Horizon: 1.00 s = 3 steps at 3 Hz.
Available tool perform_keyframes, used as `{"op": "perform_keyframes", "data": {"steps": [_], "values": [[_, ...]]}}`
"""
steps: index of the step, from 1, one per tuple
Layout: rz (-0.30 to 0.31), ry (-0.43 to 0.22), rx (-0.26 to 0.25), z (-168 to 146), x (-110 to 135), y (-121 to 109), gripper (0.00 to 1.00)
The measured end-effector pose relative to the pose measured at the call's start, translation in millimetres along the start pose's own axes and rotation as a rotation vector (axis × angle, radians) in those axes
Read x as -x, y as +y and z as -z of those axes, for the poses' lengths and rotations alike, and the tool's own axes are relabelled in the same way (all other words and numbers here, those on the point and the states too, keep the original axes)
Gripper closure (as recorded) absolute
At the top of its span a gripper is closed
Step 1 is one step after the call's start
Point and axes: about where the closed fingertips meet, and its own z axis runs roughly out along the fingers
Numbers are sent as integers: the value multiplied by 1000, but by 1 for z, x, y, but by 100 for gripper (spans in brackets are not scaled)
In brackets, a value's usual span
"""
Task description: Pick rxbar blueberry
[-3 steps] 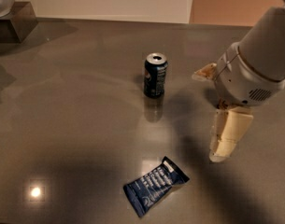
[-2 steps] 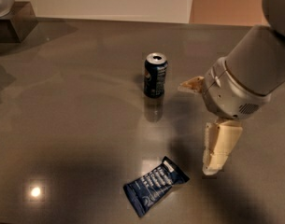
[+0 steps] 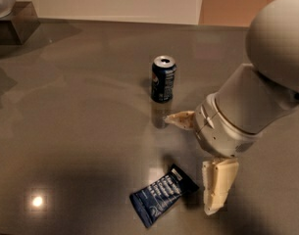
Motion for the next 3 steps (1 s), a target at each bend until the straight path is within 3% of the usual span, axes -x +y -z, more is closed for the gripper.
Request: {"op": "perform_keyframes", "data": {"steps": [2, 3], "values": [[69, -11, 109, -25, 13, 17, 0], [81, -9, 132, -35, 16, 21, 0]]}}
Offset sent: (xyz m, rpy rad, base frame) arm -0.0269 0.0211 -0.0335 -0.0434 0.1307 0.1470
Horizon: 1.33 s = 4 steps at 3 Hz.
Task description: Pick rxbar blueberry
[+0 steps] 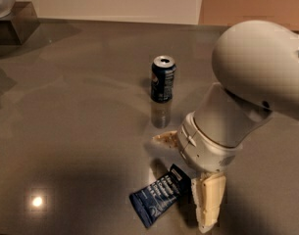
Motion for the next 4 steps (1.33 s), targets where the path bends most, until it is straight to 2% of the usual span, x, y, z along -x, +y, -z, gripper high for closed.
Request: {"op": "perform_keyframes", "data": {"steps": [1, 4], "values": [[6, 6, 23, -9, 2, 1, 17], [9, 19, 82, -12, -3, -8, 87]]}}
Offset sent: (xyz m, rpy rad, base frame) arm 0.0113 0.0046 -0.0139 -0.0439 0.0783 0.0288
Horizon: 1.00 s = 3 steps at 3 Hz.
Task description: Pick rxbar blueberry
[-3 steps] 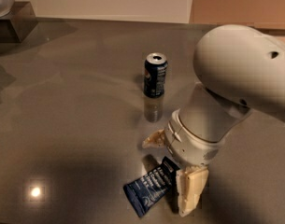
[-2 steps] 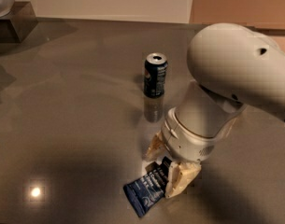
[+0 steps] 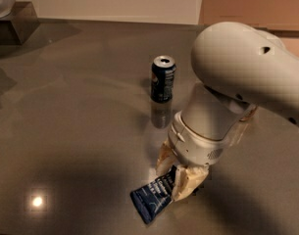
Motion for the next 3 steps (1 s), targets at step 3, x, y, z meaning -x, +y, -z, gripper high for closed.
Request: {"op": "perform_keyframes", "data": {"steps": [3], "values": [[-52, -74, -59, 66, 3, 3, 100]]}}
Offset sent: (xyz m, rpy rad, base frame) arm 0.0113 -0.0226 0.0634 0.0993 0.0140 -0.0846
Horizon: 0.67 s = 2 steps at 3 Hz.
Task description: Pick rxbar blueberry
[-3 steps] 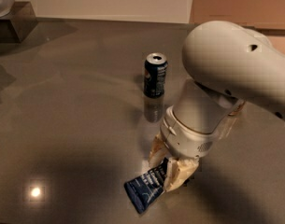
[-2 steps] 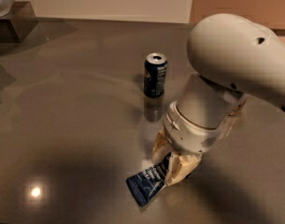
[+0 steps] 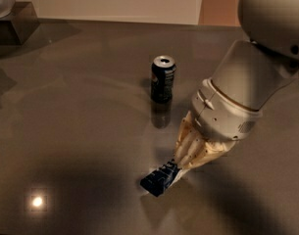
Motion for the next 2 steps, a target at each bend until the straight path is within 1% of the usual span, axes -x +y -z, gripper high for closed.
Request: {"op": "perform_keyframes", "data": {"steps": [1, 2], "values": [[-3, -28, -19, 24, 9, -1, 100], [-15, -84, -96, 73, 27, -10, 100]]}}
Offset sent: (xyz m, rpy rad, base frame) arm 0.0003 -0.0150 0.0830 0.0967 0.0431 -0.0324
